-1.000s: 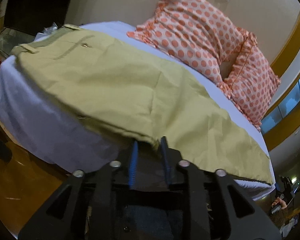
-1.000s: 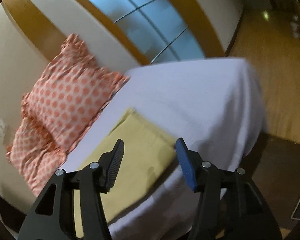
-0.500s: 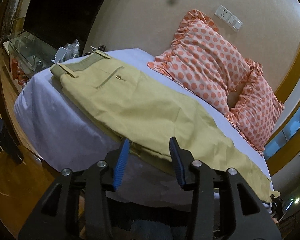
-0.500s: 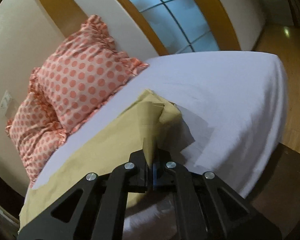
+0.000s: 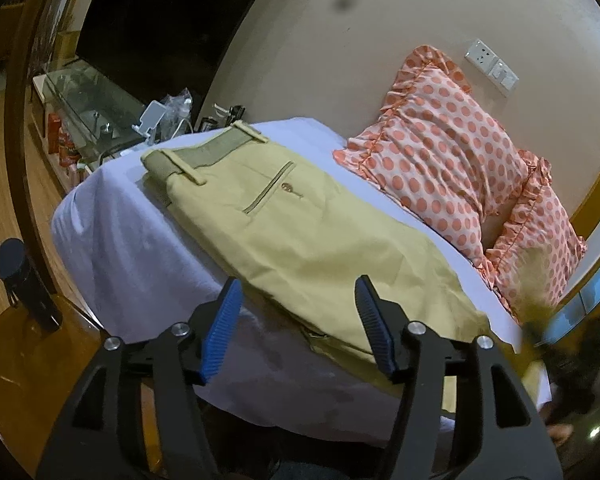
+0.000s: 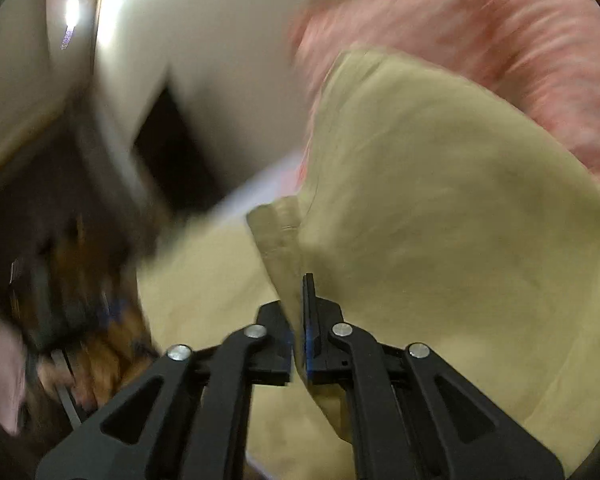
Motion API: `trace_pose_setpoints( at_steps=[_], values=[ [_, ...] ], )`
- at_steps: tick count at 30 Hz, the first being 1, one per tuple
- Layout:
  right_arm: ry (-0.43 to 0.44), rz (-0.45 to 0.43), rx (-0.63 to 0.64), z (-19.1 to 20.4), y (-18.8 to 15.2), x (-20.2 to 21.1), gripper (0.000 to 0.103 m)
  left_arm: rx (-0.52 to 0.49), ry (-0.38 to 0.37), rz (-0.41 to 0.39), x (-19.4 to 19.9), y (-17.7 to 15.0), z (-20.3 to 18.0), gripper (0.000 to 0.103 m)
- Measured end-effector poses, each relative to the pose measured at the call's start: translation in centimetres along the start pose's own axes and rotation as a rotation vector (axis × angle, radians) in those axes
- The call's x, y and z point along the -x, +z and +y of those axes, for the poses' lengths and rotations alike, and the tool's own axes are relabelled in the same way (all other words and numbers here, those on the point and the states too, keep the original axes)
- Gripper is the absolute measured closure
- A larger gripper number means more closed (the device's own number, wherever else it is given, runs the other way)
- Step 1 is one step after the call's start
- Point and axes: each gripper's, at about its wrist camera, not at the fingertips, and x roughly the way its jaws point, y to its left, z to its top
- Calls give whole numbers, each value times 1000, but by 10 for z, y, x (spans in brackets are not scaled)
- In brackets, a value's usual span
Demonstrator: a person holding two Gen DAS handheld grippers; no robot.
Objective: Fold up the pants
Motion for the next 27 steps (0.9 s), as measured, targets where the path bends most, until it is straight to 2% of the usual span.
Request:
trace_pose_setpoints(
  at_steps=[2,3,4,5,6,7,8,11,19,27],
  values=[
    [8,151,5,14,-13,-37,93,17,0,17,-2,2,8,43],
    [16,169,-1,16,-17,-40,83,26,-5,21,-3,3,11,43],
    [21,161,-6,16,-20,-38,58,48,-8,22,-4,5,18,43],
    [17,122,-19,14,-20,-27,42,66,-5,21,-5,7,22,43],
    [11,77,-35,11,-20,-16,21,88,-4,19,-7,10,28,43],
    [11,41,-47,10,-23,-6,18,112,-3,20,-10,14,33,43],
    [17,1,-66,5,-19,5,18,145,-7,21,-14,21,41,43],
    [28,-36,-110,-6,-19,24,18,235,-10,26,-27,36,58,45],
    [58,-25,-134,-7,-21,15,18,354,21,49,-47,56,77,49],
    [87,-34,-138,-6,-21,13,17,488,-132,135,-56,39,68,46]
  ],
)
